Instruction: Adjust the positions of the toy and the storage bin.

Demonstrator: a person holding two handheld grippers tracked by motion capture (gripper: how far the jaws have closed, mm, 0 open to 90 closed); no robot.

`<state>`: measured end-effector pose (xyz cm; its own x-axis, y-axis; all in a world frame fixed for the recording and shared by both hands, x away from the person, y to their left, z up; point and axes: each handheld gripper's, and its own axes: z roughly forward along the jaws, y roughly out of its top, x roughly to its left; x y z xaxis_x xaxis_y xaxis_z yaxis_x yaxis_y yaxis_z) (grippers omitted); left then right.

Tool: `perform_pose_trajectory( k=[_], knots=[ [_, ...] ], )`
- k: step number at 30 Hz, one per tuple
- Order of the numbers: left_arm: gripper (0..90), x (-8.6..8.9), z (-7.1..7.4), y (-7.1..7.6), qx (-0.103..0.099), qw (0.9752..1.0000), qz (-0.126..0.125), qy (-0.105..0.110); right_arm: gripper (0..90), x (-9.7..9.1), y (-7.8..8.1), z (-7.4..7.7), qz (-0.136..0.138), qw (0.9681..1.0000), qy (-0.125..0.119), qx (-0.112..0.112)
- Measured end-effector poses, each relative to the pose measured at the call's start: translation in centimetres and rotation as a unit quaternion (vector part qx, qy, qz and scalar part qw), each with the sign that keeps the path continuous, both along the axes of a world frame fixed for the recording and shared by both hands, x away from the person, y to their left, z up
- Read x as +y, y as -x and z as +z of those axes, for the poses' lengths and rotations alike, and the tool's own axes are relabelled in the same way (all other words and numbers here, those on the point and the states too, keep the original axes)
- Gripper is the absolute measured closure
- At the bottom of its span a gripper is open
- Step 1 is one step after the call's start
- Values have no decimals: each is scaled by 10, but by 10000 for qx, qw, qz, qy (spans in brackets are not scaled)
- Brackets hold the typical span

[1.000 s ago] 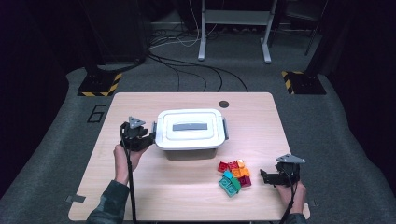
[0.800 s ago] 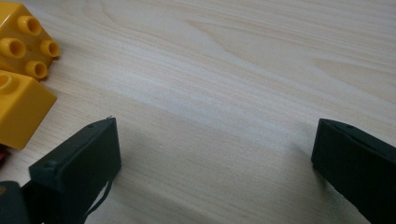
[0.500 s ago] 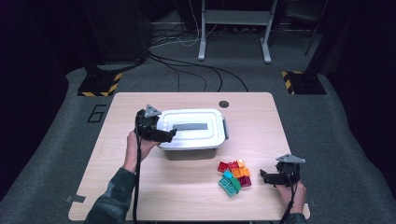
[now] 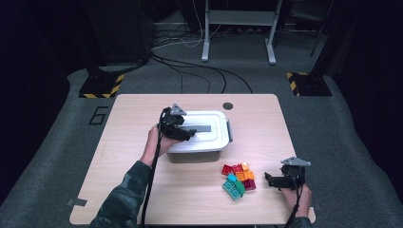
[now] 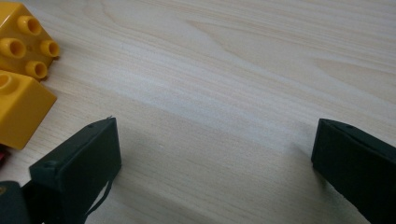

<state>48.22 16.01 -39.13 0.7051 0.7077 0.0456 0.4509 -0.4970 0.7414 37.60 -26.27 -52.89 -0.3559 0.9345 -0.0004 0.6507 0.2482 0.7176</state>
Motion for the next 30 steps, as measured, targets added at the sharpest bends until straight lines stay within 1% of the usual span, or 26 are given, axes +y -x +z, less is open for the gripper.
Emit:
perform_pose_trajectory(
  k=[1,2,3,6,7,9,14,15,17,23,24,27,30],
  knots=[
    [427,2,-2,-2,98,9998,-68,183,5,0,0,0,-2,10000,-2,-1],
    [433,2,-2,-2,98,9998,-68,183,5,0,0,0,-6,10000,-7,0],
    [441,4,-2,-3,142,9995,-132,257,5,0,0,0,-1,10000,-3,-1],
    [474,4,-2,-3,127,9996,-159,210,5,0,0,0,0,10000,-2,-2],
    [474,3,-1,-1,78,9998,-151,124,5,0,0,0,-1,10000,-2,-2],
    [490,2,0,0,108,9998,-139,109,6,0,0,0,-1,10000,-1,-2],
    [508,0,0,1,60,9999,-91,72,7,0,0,0,-3,10000,-1,-4],
    [516,0,1,3,15,10000,-86,11,7,0,0,0,-4,10000,-4,-4],
    [524,0,1,5,12,10000,-86,-18,7,0,0,0,-4,10000,-3,-5],
    [546,1,1,11,27,10000,-36,10,7,0,0,0,-6,10000,-3,-3],
    [546,1,2,12,25,10000,-54,-39,7,0,0,0,-6,10000,-3,-3],
    [557,1,2,16,50,10000,-10,-46,8,0,0,0,-7,10000,-3,-3],
    [576,2,2,21,24,10000,-44,-40,8,0,0,0,-8,10000,-5,-2]
  ],
)
